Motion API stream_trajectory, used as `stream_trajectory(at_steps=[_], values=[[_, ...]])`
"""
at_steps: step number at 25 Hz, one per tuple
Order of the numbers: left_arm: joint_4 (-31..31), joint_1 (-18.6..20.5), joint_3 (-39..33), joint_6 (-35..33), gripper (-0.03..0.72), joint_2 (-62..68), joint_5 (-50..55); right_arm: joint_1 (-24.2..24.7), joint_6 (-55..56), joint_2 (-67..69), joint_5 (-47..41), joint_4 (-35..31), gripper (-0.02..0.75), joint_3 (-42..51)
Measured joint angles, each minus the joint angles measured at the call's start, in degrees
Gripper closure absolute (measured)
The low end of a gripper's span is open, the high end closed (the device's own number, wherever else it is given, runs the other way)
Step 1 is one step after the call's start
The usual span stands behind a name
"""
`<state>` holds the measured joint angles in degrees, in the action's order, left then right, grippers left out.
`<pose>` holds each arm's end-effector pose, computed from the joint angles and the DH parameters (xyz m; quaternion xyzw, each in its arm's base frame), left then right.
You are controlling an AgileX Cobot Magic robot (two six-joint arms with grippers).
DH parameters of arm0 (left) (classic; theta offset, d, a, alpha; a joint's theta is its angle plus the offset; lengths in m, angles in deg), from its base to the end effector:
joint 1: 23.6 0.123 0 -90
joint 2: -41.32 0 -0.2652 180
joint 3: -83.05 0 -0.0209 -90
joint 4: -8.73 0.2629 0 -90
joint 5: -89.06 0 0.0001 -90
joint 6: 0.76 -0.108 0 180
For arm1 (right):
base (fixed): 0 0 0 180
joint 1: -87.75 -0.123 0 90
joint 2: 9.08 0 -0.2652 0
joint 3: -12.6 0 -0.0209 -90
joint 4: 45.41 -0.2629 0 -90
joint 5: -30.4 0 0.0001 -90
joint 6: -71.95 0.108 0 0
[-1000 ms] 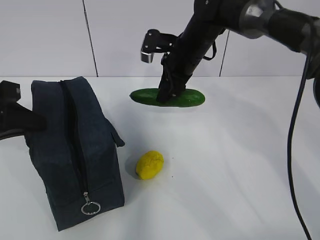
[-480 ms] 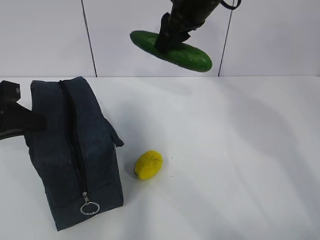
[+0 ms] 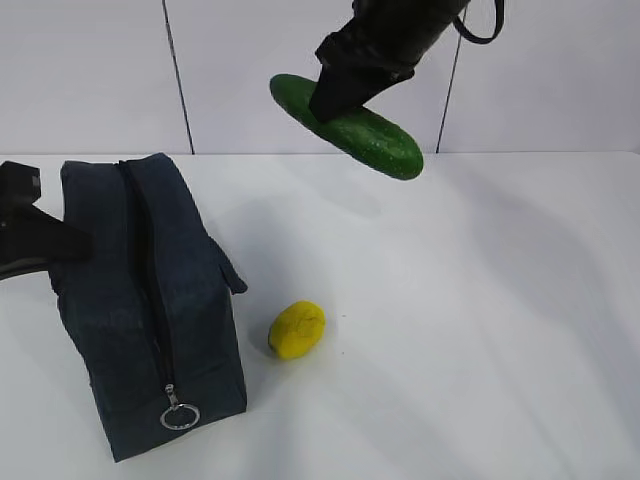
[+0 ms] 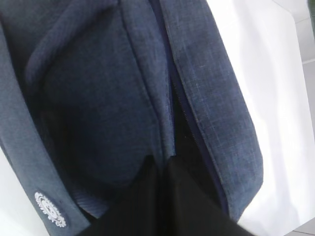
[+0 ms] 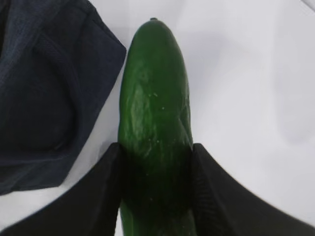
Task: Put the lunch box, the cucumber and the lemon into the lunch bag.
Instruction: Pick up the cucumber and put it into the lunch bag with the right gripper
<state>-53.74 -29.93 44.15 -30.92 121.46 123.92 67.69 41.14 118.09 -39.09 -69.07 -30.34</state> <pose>0.2505 -0.0829 0.2070 -0.0693 0.8999 -0.3367 0.2684 0.4243 0.1982 0.2931 -0.3856 0.8720 0.1816 0.2406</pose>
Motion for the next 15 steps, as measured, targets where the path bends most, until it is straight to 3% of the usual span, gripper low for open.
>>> stream_trajectory(at_steps=[6, 15], values=[[0.0, 0.0, 0.0, 0.0, 0.691, 0.0, 0.0, 0.0, 7.6, -3.3, 6.7, -5.7, 0.428, 5.7], [0.0, 0.0, 0.0, 0.0, 0.691, 0.0, 0.0, 0.0, 10.5, -5.2, 8.2, -17.7, 0.428, 6.6]])
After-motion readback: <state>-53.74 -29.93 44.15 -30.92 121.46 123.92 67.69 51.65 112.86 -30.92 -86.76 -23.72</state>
